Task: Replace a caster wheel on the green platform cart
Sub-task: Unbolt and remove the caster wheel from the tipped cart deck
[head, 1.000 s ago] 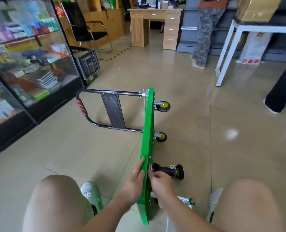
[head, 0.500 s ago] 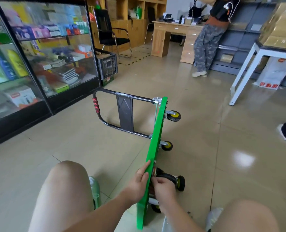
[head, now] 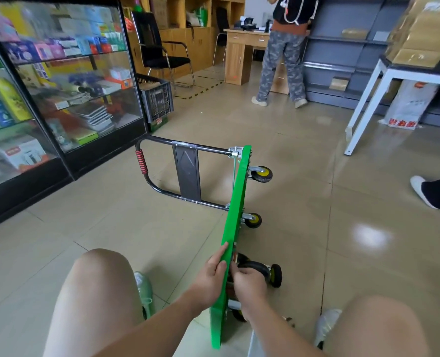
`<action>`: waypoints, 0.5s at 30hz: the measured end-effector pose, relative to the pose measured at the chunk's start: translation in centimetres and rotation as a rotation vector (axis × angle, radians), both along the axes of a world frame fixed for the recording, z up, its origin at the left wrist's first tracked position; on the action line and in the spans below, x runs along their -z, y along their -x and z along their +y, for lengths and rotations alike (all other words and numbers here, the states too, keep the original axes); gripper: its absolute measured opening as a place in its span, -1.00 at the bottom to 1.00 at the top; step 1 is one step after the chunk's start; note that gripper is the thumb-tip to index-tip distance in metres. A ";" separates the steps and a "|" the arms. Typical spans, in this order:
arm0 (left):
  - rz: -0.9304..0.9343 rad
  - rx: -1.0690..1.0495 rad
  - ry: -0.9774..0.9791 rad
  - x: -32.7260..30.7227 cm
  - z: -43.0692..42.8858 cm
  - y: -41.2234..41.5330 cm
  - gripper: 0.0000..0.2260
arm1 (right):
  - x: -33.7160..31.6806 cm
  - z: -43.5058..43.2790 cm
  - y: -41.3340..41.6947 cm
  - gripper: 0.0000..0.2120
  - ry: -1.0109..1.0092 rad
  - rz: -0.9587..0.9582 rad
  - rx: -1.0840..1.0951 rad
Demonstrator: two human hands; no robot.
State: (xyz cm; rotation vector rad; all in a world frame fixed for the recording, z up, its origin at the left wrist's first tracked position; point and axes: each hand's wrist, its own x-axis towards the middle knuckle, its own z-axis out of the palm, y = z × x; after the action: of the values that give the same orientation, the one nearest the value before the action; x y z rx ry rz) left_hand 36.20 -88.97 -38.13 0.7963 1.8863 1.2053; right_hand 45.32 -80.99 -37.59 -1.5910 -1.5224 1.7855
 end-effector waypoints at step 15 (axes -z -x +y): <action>0.013 0.032 -0.004 0.3 -0.1 0.4 -0.60 | 0.6 0.6 0.1 -0.82 0.143 0.033 0.046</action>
State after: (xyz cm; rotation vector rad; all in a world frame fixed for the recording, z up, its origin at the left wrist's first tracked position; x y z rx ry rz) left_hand 35.79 -89.09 -38.42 0.8353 1.8751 1.1872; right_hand 45.20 -80.43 -38.23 -1.6388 -1.3601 1.9236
